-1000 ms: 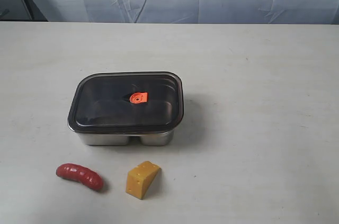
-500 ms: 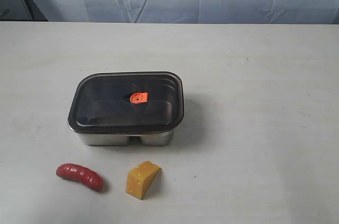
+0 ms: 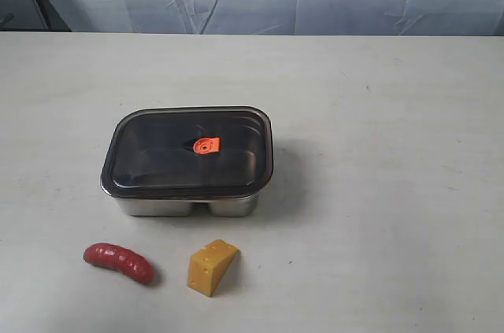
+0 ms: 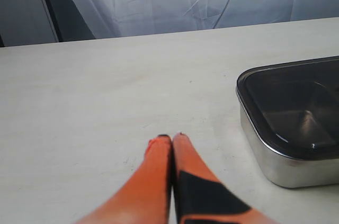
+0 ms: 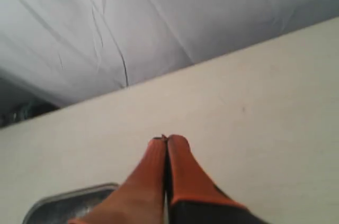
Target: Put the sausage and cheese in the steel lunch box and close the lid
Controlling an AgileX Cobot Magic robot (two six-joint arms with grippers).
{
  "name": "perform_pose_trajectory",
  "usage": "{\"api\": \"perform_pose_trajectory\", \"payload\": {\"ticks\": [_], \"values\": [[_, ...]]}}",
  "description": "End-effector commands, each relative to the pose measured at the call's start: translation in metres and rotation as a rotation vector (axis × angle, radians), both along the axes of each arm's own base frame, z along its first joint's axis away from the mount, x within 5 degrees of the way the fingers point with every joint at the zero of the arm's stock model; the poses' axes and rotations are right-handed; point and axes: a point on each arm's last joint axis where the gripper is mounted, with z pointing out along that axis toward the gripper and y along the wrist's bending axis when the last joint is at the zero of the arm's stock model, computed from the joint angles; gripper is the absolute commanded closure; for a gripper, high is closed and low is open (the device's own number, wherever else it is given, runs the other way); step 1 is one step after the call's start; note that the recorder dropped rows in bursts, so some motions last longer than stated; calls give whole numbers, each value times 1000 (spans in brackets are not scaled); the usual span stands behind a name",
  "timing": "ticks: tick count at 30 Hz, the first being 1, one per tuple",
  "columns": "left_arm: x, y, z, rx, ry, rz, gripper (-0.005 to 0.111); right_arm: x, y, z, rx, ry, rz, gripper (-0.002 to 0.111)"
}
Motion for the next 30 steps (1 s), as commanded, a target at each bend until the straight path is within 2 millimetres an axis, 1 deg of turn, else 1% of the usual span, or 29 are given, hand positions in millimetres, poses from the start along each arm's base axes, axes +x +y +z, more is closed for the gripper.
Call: {"api": "perform_pose_trajectory", "payload": {"ticks": [1, 3, 5, 6, 7, 9, 11, 13, 14, 15, 19, 22, 30], "values": [[0, 0, -1, 1, -1, 0, 106, 52, 22, -25, -61, 141, 180, 109], [0, 0, -1, 1, -1, 0, 106, 72, 33, -37, -38, 195, 260, 109], [0, 0, -1, 1, -1, 0, 106, 90, 46, -50, -15, 261, 391, 109], [0, 0, -1, 1, -1, 0, 106, 96, 53, -55, 7, 288, 455, 109], [0, 0, -1, 1, -1, 0, 106, 104, 60, -62, 40, 318, 527, 106], [0, 0, -1, 1, -1, 0, 106, 119, 70, -74, 95, 350, 625, 96], [0, 0, -1, 1, -1, 0, 106, 137, 77, -91, 167, 398, 645, 80], [0, 0, -1, 1, -1, 0, 106, 152, 82, -109, 198, 448, 662, 65], [0, 0, -1, 1, -1, 0, 106, 158, 83, -119, 207, 476, 670, 61], [0, 0, -1, 1, -1, 0, 106, 162, 85, -126, 220, 497, 682, 59], [0, 0, -1, 1, -1, 0, 106, 180, 91, -156, 271, 577, 701, 59], [0, 0, -1, 1, -1, 0, 106, 192, 92, -172, 270, 597, 680, 59], [0, 0, -1, 1, -1, 0, 106, 208, 96, -200, 279, 637, 708, 59]]}}
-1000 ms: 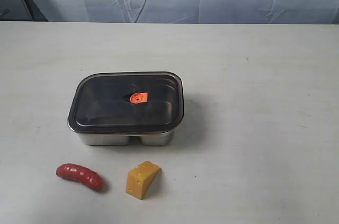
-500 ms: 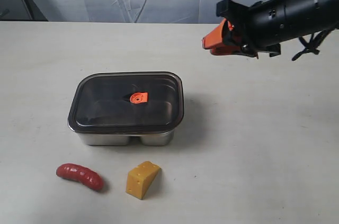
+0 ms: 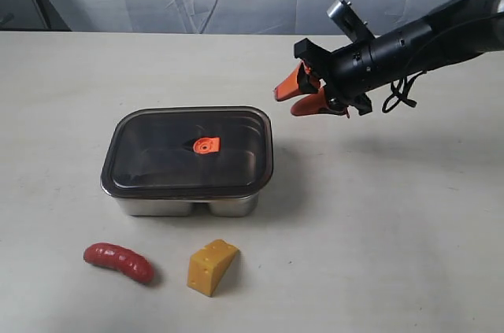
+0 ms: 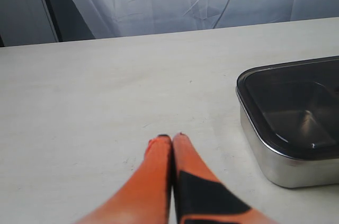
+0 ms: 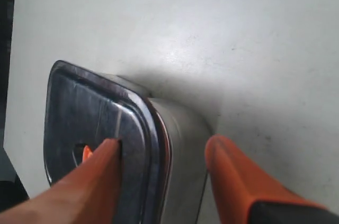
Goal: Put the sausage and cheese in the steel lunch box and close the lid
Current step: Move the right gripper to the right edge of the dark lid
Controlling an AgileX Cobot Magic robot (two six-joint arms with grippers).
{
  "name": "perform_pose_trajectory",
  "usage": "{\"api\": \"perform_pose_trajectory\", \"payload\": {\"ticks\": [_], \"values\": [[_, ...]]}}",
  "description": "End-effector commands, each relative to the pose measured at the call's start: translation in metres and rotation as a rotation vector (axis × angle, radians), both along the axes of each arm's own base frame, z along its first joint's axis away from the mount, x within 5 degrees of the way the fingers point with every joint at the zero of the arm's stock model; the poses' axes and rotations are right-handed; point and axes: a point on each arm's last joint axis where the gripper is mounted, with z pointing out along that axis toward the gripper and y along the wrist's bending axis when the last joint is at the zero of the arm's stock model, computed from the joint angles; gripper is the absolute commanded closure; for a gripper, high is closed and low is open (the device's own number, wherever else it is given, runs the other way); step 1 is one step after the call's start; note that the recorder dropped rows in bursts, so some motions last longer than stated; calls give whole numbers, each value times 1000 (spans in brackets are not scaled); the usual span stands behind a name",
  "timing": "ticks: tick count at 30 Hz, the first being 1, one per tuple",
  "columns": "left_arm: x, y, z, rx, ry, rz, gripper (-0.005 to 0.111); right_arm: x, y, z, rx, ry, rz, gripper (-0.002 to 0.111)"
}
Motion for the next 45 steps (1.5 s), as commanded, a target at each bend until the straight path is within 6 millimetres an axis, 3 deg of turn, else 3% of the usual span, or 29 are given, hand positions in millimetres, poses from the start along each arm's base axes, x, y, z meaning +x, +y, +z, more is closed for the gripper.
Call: {"api": "perform_pose_trajectory", "payload": {"ticks": [1, 9, 20, 45], "values": [[0, 0, -1, 1, -1, 0, 106, 7, 2, -15, 9, 21, 17, 59], [0, 0, -1, 1, -1, 0, 106, 3, 9, -32, 83, 72, 79, 59], [0, 0, -1, 1, -1, 0, 106, -1, 19, -27, 152, 47, 134, 59], [0, 0, -1, 1, -1, 0, 106, -11, 22, -19, 237, 33, 270, 59]]}}
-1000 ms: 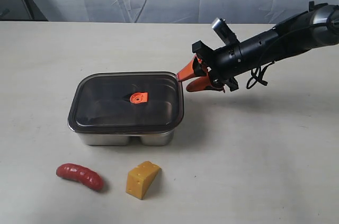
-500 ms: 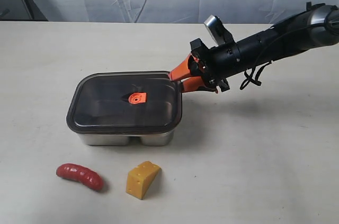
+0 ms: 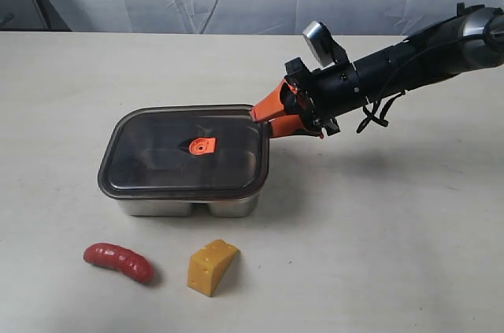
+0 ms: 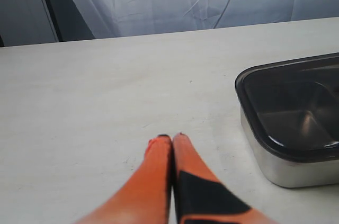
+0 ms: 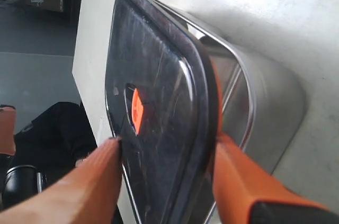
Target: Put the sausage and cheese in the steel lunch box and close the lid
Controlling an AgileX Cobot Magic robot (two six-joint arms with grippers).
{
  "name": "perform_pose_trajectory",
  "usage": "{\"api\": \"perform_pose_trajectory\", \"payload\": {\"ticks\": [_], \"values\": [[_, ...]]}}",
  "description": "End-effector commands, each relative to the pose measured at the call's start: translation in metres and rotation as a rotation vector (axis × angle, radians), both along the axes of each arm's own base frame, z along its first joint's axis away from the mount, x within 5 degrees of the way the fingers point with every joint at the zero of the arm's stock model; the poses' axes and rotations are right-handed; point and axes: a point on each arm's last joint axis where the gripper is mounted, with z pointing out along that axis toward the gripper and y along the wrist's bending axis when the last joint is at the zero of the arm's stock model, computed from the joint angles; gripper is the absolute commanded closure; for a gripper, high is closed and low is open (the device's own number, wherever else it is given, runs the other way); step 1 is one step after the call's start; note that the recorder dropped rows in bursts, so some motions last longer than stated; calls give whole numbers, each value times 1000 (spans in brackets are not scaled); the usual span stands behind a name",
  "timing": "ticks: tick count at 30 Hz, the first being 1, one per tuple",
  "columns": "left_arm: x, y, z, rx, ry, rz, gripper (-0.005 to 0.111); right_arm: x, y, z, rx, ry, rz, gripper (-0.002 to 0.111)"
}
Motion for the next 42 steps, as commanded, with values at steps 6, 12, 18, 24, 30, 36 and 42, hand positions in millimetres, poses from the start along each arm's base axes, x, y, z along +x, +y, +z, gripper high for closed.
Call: {"api": "perform_pose_trajectory", "payload": {"ticks": [6, 12, 18, 24, 30, 36, 42], "values": [[0, 0, -1, 1, -1, 0, 106, -2, -1, 1, -10, -18, 48, 59], [0, 0, -1, 1, -1, 0, 106, -3, -1, 0, -18, -20, 56, 59], [0, 0, -1, 1, -1, 0, 106, -3, -2, 0, -23, -20, 61, 62], [0, 0, -1, 1, -1, 0, 106, -3, -2, 0, -20, -20, 58, 78], [0, 0, -1, 1, -1, 0, 106, -3, -2, 0, -19, -20, 56, 83], [0, 0, -1, 1, -1, 0, 106, -2, -1, 0, -17, -21, 48, 92], [0, 0, -1, 3, -1, 1, 106, -1, 0, 2, 2, -18, 29, 109]]}}
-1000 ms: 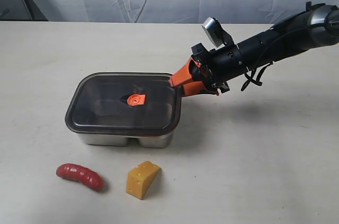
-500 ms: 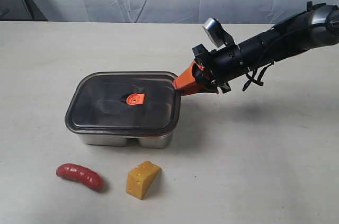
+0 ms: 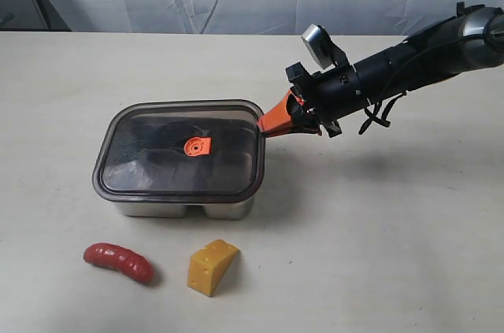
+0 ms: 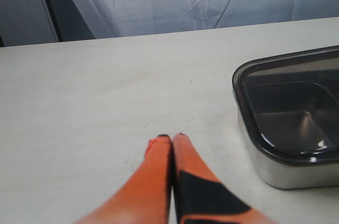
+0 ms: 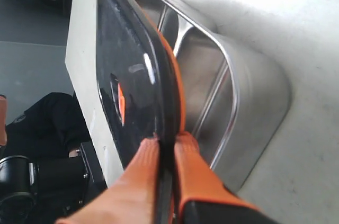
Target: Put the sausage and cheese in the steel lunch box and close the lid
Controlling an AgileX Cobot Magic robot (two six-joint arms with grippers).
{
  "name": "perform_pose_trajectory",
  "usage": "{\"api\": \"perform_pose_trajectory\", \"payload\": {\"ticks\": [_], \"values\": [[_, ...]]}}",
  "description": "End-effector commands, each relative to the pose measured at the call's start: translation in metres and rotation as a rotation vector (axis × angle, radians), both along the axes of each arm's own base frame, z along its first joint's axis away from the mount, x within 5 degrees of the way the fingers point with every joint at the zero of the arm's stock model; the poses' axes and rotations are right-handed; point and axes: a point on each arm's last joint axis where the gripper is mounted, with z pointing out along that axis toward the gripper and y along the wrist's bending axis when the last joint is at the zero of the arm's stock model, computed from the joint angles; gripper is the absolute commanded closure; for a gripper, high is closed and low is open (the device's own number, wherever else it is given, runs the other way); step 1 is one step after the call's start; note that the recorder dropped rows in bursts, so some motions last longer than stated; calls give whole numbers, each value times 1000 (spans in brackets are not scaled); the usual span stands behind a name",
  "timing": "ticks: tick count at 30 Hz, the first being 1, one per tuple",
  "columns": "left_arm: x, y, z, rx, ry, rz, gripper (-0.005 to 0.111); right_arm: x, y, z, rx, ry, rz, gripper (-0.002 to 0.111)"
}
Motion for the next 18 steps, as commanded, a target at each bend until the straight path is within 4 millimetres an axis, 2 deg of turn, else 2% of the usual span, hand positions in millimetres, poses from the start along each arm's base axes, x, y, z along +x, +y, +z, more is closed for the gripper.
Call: {"api": "perform_pose_trajectory", "payload": {"ticks": [1, 18], "values": [[0, 0, -1, 3, -1, 1, 106, 1, 0, 3, 22, -10, 0, 109], [0, 0, -1, 3, -1, 1, 106, 5, 3, 8, 78, 2, -49, 109]]}}
